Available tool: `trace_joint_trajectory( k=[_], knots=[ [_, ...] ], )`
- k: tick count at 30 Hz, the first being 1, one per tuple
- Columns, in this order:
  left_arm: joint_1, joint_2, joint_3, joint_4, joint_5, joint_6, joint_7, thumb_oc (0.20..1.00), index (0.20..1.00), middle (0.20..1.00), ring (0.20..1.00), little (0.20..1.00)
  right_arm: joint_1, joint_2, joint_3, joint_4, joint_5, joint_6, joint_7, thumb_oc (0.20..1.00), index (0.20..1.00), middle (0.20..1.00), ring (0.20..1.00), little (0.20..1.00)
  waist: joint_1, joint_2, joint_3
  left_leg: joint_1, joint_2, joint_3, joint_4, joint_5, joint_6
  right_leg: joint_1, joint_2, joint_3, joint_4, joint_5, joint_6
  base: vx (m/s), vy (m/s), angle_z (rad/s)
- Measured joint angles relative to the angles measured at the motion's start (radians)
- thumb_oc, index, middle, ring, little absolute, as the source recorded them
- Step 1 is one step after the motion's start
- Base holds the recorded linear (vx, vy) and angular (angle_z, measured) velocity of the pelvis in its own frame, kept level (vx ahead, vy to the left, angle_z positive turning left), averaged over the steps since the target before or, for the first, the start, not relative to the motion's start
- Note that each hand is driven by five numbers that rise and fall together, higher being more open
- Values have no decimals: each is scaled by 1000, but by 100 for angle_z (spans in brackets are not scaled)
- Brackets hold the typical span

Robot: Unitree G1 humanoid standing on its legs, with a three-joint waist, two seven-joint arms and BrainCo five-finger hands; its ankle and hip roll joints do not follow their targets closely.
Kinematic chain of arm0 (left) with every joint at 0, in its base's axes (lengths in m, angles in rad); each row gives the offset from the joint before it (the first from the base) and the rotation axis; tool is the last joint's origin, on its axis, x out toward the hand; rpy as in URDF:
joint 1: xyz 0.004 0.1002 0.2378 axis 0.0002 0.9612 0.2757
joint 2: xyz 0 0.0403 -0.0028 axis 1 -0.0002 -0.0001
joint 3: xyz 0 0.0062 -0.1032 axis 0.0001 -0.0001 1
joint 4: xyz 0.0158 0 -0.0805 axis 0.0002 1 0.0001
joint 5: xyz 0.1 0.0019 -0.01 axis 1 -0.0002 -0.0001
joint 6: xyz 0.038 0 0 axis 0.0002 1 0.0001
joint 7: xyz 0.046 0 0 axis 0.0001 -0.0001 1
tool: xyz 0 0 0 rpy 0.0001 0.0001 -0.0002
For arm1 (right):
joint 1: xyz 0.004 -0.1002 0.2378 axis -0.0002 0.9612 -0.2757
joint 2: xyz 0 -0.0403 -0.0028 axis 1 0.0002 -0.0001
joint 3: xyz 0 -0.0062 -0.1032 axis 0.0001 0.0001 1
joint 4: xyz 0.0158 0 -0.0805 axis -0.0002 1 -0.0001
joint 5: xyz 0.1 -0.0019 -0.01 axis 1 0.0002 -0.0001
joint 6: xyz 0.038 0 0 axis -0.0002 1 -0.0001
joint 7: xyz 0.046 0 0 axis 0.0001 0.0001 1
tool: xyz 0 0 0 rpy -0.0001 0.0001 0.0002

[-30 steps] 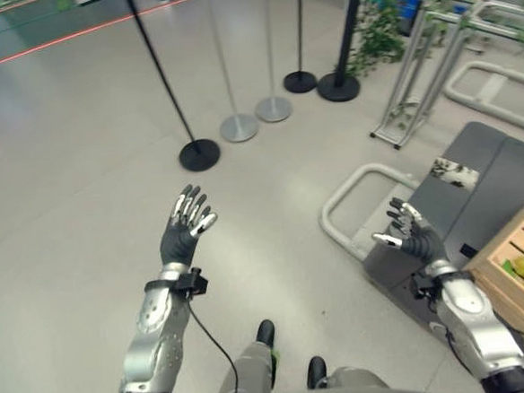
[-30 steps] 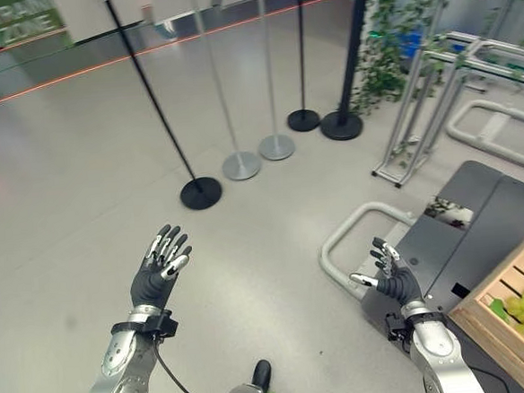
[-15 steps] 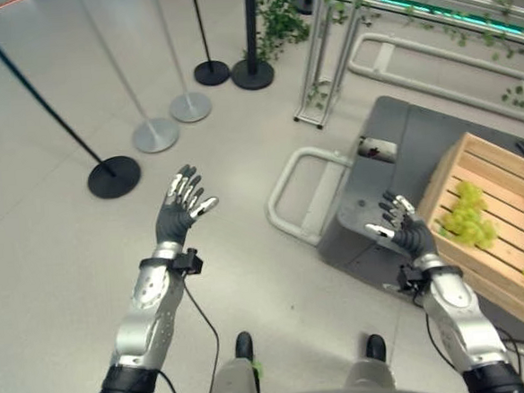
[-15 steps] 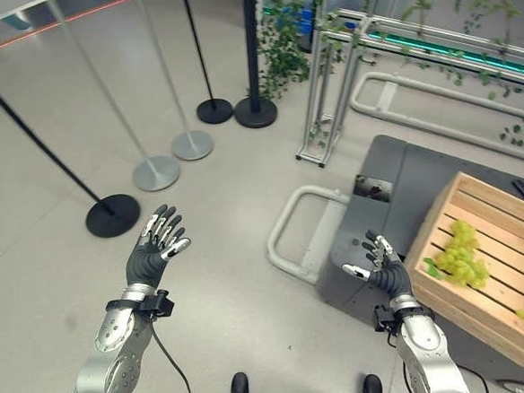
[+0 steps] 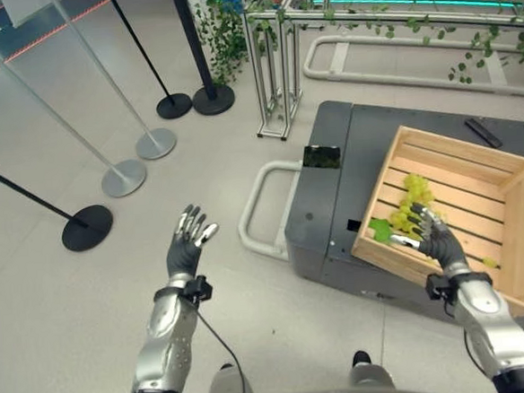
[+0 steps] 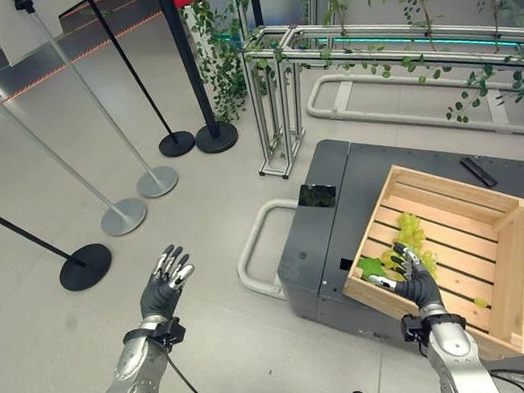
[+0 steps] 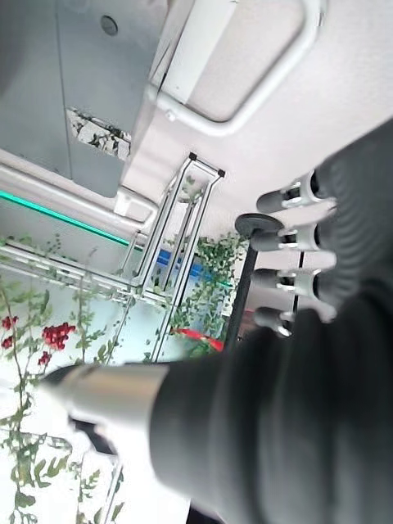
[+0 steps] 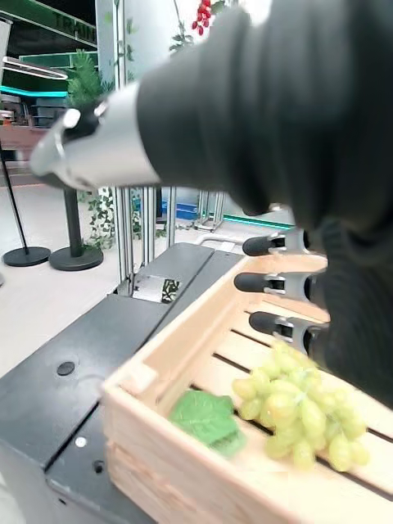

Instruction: Pick up the fruits from the basket on one side to the basket on the other side

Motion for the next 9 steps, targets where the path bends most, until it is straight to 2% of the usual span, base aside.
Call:
trace_joint_trajectory(
  k=[1, 2, 3, 4, 5, 6, 7, 8, 9],
  knots=[
    [6, 4, 1, 14, 1, -2, -2, 1000, 1000, 1000, 1000, 1000, -2, 0, 16, 1, 0, 1, -1, 1000, 1000, 1000, 1000, 1000, 17, -5, 6, -24, -14, -38, 45, 11, 14, 13, 18, 15, -15, -1, -14, 186, -233, -39],
    [-18, 5, -29, 73, 1, 7, -4, 1000, 1000, 1000, 1000, 1000, -6, -3, 10, 20, -2, 7, 0, 1000, 1000, 1000, 1000, 1000, 27, -33, 14, -19, -116, -131, 68, -89, -34, 23, -17, 58, -34, 16, -21, 118, -170, -32],
    [-11, 2, -37, 87, 6, 11, -9, 1000, 1000, 1000, 1000, 1000, -14, -3, 17, 25, -2, 4, -1, 1000, 1000, 1000, 1000, 1000, 32, -34, 16, -33, -175, -113, 37, -160, -14, 33, -15, 71, -59, 14, -27, 213, -214, -29],
    [-11, -19, -45, 100, 13, 12, -12, 1000, 1000, 1000, 1000, 1000, -19, -3, 7, 42, -3, 6, -1, 1000, 1000, 1000, 1000, 1000, 26, -29, 19, -39, -242, -91, -64, -193, 26, 43, -14, 74, -84, 17, -34, 176, -101, -10],
    [-8, -21, -50, 100, 14, 12, -12, 1000, 1000, 1000, 1000, 1000, -24, 4, 7, 51, -3, 7, -1, 1000, 1000, 1000, 1000, 1000, 29, -25, 21, -47, -257, -74, -108, -191, 47, 45, -8, 76, -90, 14, -39, 133, -54, -14],
    [-6, -21, -58, 109, 18, 12, -12, 1000, 1000, 1000, 1000, 1000, -19, 22, 9, 58, -8, 10, -1, 1000, 1000, 1000, 1000, 1000, 27, -14, 23, -52, -251, -29, -191, -172, 75, 59, 21, 68, -109, 30, -29, 89, -12, -19],
    [-6, -19, -61, 109, 18, 12, -11, 1000, 1000, 1000, 1000, 1000, -17, 27, 12, 57, -8, 10, -1, 1000, 1000, 1000, 1000, 1000, 27, -7, 27, -57, -243, -29, -206, -162, 86, 68, 35, 68, -111, 27, -32, 76, -6, -43],
    [4, -17, -63, 113, 19, 13, -11, 1000, 1000, 1000, 1000, 1000, 0, 25, 27, 59, -10, 10, -1, 1000, 1000, 1000, 1000, 1000, 23, 17, 27, -49, -215, -39, -217, -115, 114, 86, 72, 70, -111, 18, -23, 79, -7, -58],
    [10, -14, -67, 113, 19, 13, -12, 1000, 1000, 1000, 1000, 1000, -2, 23, 32, 60, -10, 10, -1, 1000, 1000, 1000, 1000, 1000, 27, 35, 21, -31, -202, -42, -220, -109, 116, 96, 91, 69, -110, 9, -17, 40, -8, -79]
  ],
)
